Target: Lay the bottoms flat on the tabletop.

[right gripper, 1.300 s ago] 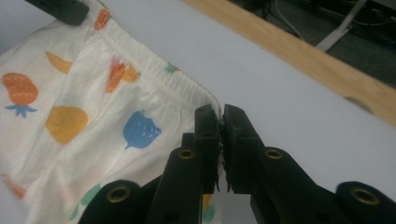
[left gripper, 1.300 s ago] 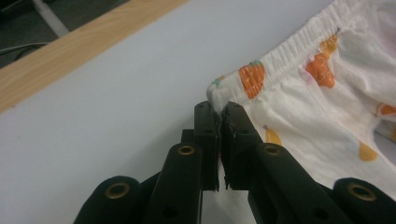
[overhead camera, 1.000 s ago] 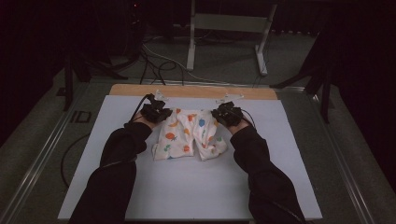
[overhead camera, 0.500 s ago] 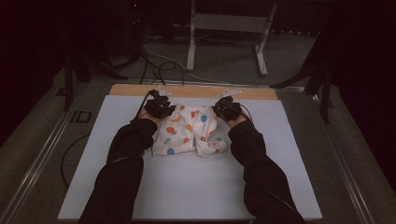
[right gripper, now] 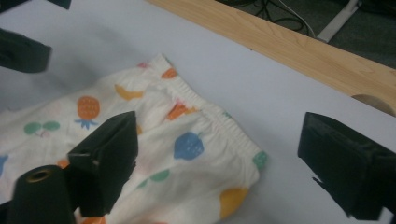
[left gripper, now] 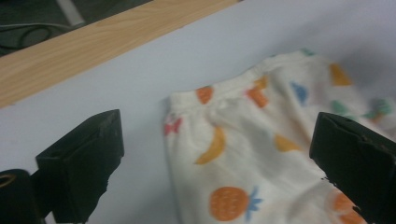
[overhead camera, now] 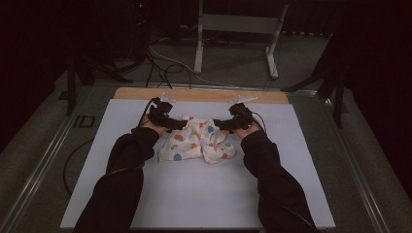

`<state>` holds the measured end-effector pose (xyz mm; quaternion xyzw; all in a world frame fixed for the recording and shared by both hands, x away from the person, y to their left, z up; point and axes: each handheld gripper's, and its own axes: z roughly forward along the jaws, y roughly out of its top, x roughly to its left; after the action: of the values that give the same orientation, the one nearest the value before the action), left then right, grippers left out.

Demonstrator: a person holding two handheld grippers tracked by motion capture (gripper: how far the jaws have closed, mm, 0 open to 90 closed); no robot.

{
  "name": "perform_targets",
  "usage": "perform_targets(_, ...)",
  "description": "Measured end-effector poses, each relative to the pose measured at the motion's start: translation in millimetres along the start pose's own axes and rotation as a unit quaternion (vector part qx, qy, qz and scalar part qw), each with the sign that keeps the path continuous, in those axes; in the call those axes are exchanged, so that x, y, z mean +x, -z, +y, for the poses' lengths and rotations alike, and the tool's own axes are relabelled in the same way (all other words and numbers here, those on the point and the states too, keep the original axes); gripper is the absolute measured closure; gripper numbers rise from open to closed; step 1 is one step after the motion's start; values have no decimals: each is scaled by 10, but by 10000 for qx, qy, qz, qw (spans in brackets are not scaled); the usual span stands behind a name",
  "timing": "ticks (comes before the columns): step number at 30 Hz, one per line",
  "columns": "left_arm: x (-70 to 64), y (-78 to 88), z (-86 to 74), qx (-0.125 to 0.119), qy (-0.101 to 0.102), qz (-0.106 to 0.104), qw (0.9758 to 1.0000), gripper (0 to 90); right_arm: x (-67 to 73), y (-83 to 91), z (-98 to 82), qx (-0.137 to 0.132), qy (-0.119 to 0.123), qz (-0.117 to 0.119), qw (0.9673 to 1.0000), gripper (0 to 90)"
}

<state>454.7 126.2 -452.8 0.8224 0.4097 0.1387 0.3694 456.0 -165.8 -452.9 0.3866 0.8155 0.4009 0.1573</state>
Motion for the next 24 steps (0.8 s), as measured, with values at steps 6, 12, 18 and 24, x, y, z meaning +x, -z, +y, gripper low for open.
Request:
perform_targets(6, -59, 78, -48, -31, -64, -291, 9996, 10, 85, 101, -23, -59, 145, 61, 9999, 122)
perform_targets(12, -135, 162, -103, -91, -214, -431, 9988, 8, 187, 216, -39, -140, 324, 153, 9993, 122)
perform_targets(18, -219, 281, -156, -208, -334, -571, 9976, 6, 271, 309, -90, -179, 462, 233, 9985, 122)
perform_targets(24, -313, 409, -232, -315, -454, -755, 9956, 6, 388, 391, -186, -230, 597, 482, 9968, 115)
